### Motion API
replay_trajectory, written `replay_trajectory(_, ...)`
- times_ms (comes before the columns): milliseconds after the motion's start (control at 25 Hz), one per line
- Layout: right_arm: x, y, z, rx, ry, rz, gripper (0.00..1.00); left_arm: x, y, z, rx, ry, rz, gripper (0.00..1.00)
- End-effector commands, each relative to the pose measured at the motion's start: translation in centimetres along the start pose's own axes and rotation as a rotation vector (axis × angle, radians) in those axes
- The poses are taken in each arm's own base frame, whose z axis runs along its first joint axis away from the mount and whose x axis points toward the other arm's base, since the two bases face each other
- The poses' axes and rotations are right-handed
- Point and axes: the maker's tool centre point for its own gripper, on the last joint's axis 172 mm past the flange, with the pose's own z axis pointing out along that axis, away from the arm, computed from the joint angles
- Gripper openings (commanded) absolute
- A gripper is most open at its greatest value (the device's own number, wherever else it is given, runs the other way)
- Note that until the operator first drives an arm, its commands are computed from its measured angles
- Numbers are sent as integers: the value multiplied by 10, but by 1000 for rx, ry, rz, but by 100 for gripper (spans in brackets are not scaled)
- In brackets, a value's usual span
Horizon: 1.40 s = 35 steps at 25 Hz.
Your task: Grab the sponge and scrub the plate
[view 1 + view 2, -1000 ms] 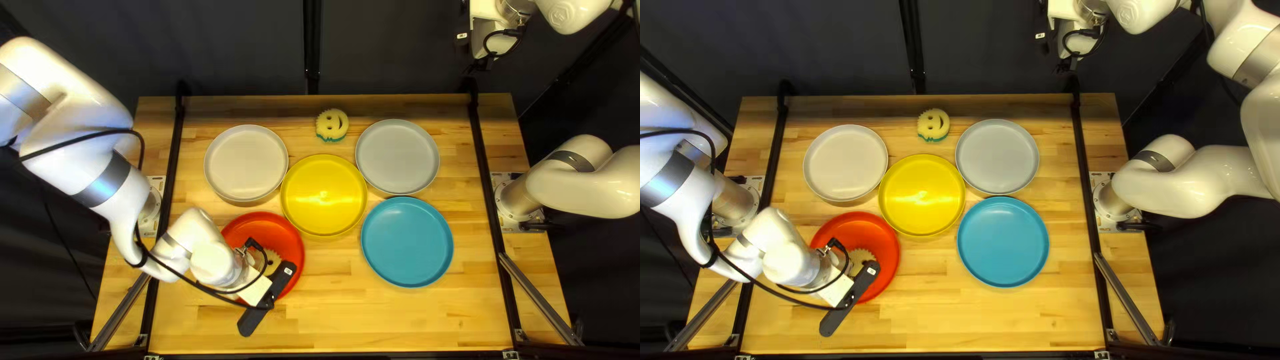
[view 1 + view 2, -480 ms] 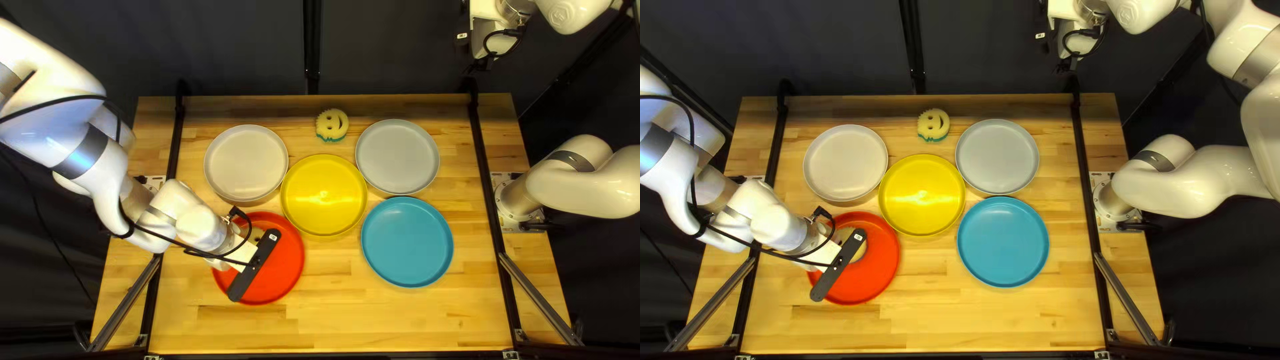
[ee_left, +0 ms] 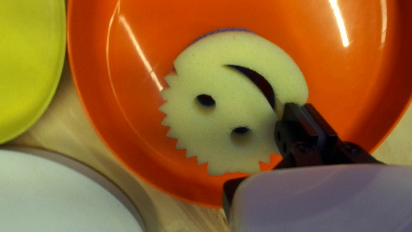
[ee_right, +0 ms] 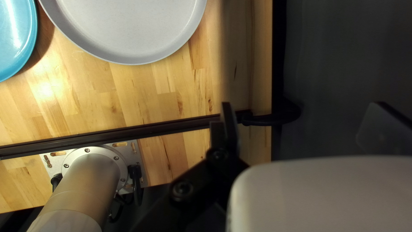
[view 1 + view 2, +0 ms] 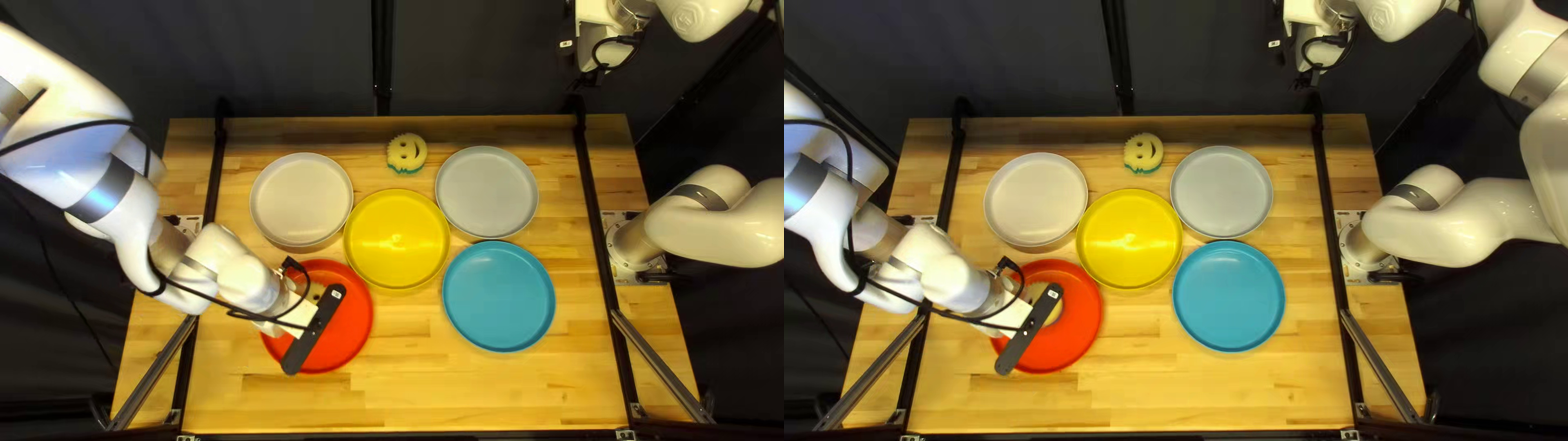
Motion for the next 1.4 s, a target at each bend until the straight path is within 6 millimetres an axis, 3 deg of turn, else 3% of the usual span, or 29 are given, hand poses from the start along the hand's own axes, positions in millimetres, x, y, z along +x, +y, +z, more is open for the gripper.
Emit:
replay_trajectory(40, 0, 0, 0, 0, 0, 0, 100, 35, 6, 5, 16, 5, 50, 0)
replay_trajectory(200, 0, 0, 0, 0, 0, 0, 100, 34, 4, 3, 21, 4, 71, 0)
replay_trajectory(520, 0, 0, 0, 0, 0, 0, 100, -3, -19, 6, 2, -10, 52, 0)
replay_trajectory(760, 0, 0, 0, 0, 0, 0, 100, -37, -46, 5, -22, -15, 22, 0)
replay_trajectory(1000, 0, 0, 0, 0, 0, 0, 100, -54, -51, -3, -33, -24, -2, 0)
replay_trajectory(1120, 0, 0, 0, 0, 0, 0, 100, -49, -51, -5, -33, -24, -5, 0)
replay_trajectory(1280, 0, 0, 0, 0, 0, 0, 100, -17, -47, -4, -22, -19, 15, 0)
replay_trajectory(1400, 0, 0, 0, 0, 0, 0, 100, -4, -43, -4, -17, -19, 29, 0)
